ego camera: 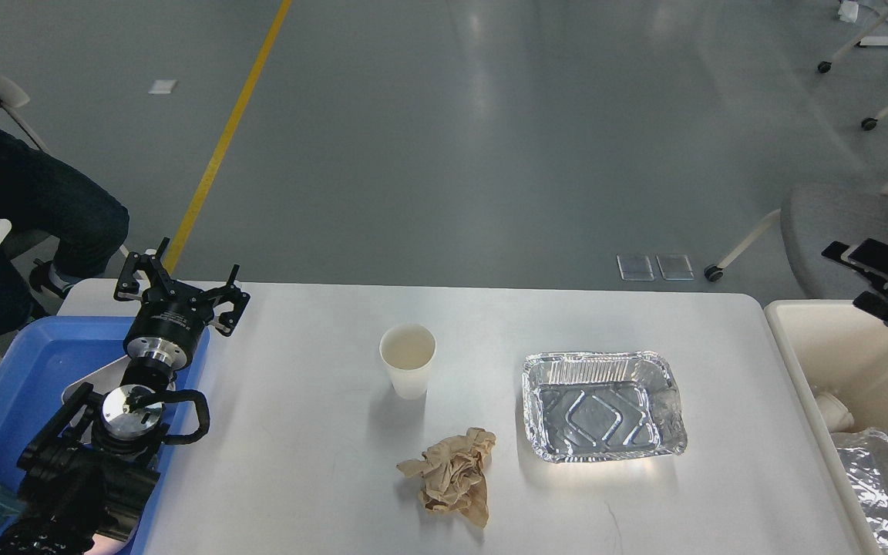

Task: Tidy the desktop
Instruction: 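Withdraw the left gripper and hold it above the blue bin, then reach the right gripper toward the foil tray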

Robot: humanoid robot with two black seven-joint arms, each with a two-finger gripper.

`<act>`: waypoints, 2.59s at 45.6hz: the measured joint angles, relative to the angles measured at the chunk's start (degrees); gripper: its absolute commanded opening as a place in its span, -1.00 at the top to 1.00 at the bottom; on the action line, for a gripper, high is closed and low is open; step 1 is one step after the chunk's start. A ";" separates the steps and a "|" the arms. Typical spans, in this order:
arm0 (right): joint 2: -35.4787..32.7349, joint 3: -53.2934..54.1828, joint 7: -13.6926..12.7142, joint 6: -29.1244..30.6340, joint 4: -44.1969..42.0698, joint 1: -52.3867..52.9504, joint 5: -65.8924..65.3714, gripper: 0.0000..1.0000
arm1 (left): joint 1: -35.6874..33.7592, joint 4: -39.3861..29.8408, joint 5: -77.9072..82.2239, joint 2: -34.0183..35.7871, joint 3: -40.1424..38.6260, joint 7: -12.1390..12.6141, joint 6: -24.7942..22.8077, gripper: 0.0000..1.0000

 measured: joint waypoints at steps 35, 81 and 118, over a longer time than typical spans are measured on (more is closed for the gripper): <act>-31.64 1.48 5.90 21.14 10.97 6.71 -0.73 -1.00 | -0.55 0.00 0.70 1.04 0.39 0.78 0.29 -0.97; 23.54 -0.23 1.07 27.90 -7.26 9.82 -49.78 -1.00 | 1.11 0.00 0.72 2.96 0.24 0.78 -0.11 -0.97; 40.83 -12.20 1.51 26.68 -27.33 19.40 -53.05 -1.00 | 2.26 -0.17 0.84 2.96 0.42 0.87 -0.03 -0.97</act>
